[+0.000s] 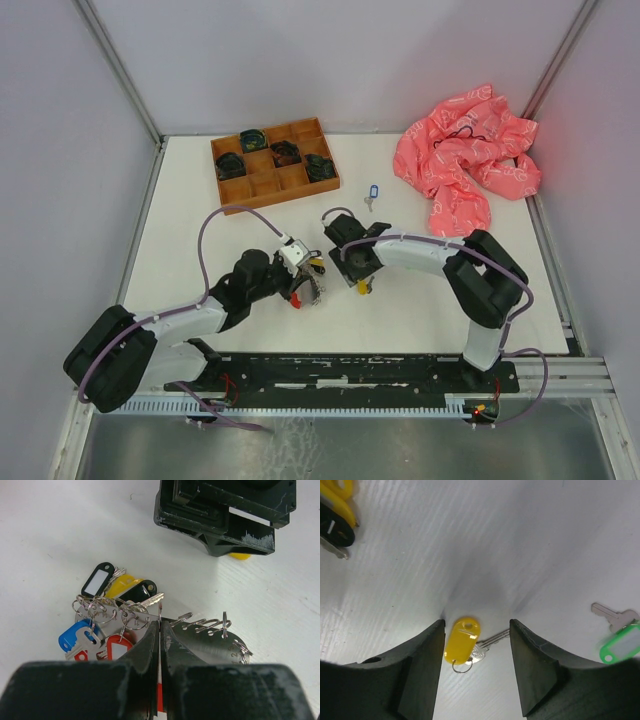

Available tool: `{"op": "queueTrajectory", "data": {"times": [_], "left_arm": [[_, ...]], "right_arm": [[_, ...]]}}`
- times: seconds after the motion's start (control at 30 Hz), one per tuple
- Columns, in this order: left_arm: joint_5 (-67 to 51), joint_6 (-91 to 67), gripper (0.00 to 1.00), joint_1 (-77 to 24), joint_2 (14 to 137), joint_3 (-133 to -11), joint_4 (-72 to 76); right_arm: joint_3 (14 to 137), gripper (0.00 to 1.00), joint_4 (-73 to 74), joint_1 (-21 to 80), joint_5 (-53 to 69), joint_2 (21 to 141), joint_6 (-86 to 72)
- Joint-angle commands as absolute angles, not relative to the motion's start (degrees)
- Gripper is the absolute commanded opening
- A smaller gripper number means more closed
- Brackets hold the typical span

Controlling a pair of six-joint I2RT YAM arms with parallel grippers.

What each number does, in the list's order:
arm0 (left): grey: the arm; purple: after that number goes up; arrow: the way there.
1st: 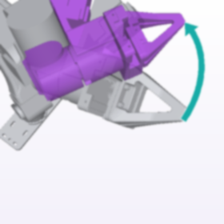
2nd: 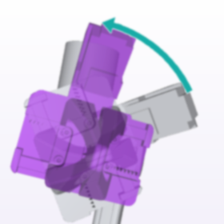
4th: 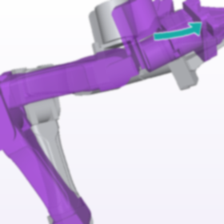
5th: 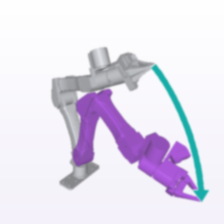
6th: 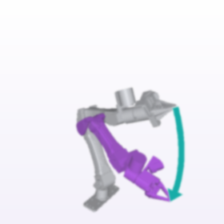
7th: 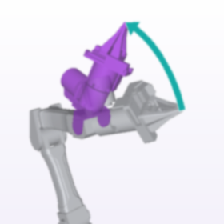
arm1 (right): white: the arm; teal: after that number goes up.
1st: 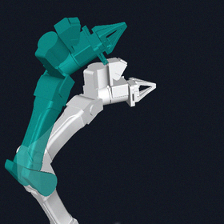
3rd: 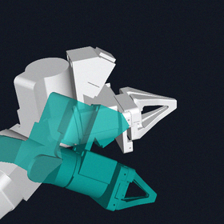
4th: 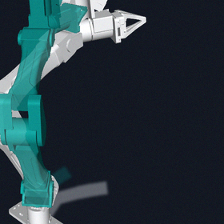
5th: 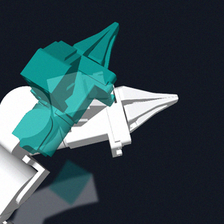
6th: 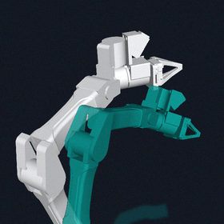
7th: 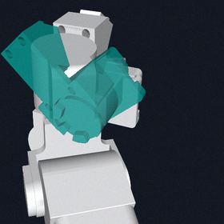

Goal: Put the keys on the keyring

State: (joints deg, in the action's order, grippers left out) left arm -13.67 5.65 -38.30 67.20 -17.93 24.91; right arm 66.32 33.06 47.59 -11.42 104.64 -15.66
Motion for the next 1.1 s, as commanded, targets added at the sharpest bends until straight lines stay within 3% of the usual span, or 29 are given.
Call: {"op": "queueTrajectory", "data": {"times": [0.0, 0.33, 1.07], "left_arm": [[-13.6, 4.0, 0.03, -38.0, 66.0, -18.5, 27.4], [-14.4, 4.0, 0.03, -37.9, 67.4, -19.0, 27.4], [-15.1, 4.4, 0.03, -38.0, 66.7, -19.1, 26.7]], "right_arm": [[65.8, 0.62, 36.4, 46.3, -18.5, 104.7, -17.3], [59.4, 0.61, 41.8, 41.3, -18.7, 98.5, -23.2], [54.0, 0.60, 34.4, 45.4, -4.3, 89.1, -19.7]]}}
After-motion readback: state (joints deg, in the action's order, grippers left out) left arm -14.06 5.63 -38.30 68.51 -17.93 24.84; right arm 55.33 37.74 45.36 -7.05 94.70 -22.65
